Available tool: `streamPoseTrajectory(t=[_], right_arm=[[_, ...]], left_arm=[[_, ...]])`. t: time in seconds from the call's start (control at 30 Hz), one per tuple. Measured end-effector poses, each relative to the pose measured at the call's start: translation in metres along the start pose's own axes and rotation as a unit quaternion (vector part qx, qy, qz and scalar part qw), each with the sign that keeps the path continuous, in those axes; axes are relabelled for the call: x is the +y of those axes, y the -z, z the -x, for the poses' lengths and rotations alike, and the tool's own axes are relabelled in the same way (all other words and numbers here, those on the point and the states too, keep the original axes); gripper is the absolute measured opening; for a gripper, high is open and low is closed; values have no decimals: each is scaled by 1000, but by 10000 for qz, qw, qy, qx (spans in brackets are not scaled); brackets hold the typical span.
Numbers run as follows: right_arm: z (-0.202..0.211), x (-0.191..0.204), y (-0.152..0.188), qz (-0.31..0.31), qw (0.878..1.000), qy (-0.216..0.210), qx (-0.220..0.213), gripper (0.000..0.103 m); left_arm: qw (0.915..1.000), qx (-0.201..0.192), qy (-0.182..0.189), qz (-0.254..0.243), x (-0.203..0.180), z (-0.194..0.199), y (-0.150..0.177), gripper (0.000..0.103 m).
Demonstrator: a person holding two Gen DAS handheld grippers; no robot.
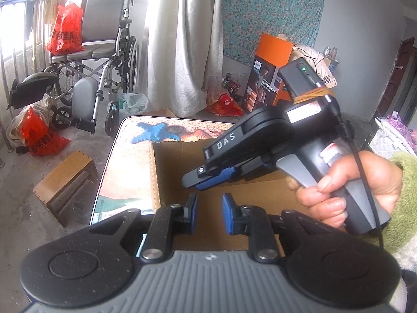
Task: Organize rigid objects
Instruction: 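Open the right gripper to release the green tube in the box, then lower the right gripper into the pink bowl and grasp the black cylinder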
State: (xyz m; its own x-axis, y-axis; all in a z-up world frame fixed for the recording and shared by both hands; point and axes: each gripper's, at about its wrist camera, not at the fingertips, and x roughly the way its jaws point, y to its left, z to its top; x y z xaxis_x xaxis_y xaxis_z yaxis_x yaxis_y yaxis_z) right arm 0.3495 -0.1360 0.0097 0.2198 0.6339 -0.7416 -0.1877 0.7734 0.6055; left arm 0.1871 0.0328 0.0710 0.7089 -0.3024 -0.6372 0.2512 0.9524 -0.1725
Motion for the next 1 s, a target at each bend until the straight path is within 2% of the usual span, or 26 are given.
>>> streamPoseTrajectory(t=[0.13, 0.27, 0.37, 0.47, 0.53, 0.63, 0.7, 0.8, 1.0], right_arm=[[67, 7, 38, 161, 9987, -239, -421, 23], [134, 9, 99, 381, 9946, -357, -896, 28], [173, -2, 155, 384, 9903, -463, -1250, 29], [192, -20, 207, 207, 9857, -540, -1583, 30], [193, -33, 240, 65, 9819, -471, -1832, 31], [178, -54, 280, -239, 9789, -417, -1988, 32], [165, -65, 297, -403, 9770, -257, -2080, 32], [140, -73, 308, -533, 9752, -4, -2147, 33], [108, -80, 304, -604, 9762, 22, -2084, 37]], left_arm=[[9996, -184, 195, -108, -12, 32, 9, 30], [9976, -269, 526, -355, -31, 61, 28, 34], [9955, -114, 791, -512, -50, 70, 49, 36], [9923, 186, 1035, -657, -68, 65, 76, 36], [9895, 442, 1131, -779, -81, 54, 96, 36], [9852, 799, 1157, -982, -100, 30, 123, 35], [9831, 1012, 1030, -1127, -111, 13, 135, 35], [9806, 1206, 920, -1239, -118, -6, 146, 34], [9790, 1371, 715, -1331, -120, -25, 159, 32]])
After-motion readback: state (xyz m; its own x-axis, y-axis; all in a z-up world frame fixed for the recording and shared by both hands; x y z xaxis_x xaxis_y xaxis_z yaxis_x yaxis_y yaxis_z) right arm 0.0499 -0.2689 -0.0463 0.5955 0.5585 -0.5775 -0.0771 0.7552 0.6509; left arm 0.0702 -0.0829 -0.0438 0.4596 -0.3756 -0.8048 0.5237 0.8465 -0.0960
